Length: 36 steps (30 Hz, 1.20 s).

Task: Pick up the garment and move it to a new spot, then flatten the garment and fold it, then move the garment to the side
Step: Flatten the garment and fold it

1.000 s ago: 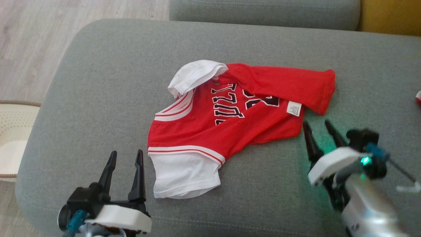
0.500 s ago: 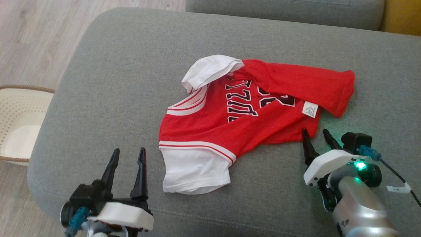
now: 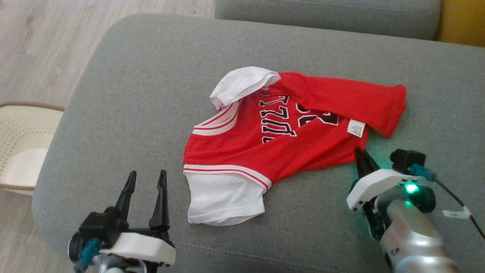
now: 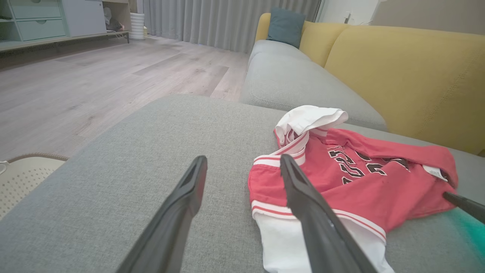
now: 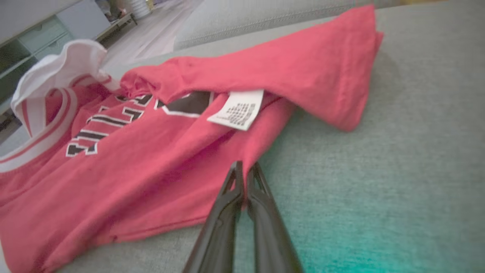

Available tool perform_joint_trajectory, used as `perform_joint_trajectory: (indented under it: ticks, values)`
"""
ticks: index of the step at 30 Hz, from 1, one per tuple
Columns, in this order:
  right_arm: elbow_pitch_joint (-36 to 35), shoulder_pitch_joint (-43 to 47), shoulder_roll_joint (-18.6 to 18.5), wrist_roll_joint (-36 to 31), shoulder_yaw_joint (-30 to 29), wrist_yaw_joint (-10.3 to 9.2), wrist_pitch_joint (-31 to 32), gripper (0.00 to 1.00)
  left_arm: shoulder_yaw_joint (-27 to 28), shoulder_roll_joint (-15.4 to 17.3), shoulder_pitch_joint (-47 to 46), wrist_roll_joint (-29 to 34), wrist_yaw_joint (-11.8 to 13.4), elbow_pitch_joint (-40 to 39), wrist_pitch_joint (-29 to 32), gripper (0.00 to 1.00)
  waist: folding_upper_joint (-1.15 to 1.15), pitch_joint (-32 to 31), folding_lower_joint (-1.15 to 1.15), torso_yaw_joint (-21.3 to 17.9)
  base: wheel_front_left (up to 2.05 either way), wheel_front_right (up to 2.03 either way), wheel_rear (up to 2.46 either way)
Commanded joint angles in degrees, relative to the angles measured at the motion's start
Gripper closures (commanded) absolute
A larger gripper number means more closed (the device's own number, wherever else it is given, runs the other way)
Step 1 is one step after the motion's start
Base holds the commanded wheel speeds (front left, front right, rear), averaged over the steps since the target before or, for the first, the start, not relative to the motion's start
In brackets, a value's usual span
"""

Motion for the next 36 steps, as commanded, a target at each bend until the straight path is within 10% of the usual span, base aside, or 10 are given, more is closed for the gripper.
perform_joint_trajectory:
  ticks: [1,14,34,36]
  values:
    - [-2.01,-0.86,0.73,-0.84,-0.16,0.39,-0.37,1.00,2.01,-0.16,-0.94,0.50,-0.18,-1.56,-0.71,0.00,0.00,-0.54,0.00,-0.46,0.00,0.00,0.00]
    - [-21.10,9.88,0.64,-15.99,-25.46,0.39,-0.37,1.00,2.17,-0.15,0.57,0.22,0.04,-2.11,-0.71,0.00,0.00,-2.23,0.00,-2.67,0.00,0.00,0.00]
    - [-20.88,3.13,0.74,1.66,17.74,0.39,1.81,1.00,1.53,-0.17,-1.18,0.22,-0.26,-1.77,-0.71,0.00,0.00,-0.50,0.00,4.19,0.00,0.00,0.00]
    - [-20.28,2.73,0.74,2.56,18.73,0.39,1.57,0.47,1.74,-0.18,-1.12,0.17,-0.17,-1.95,-0.71,0.00,0.00,-0.27,0.00,4.21,0.00,0.00,0.00]
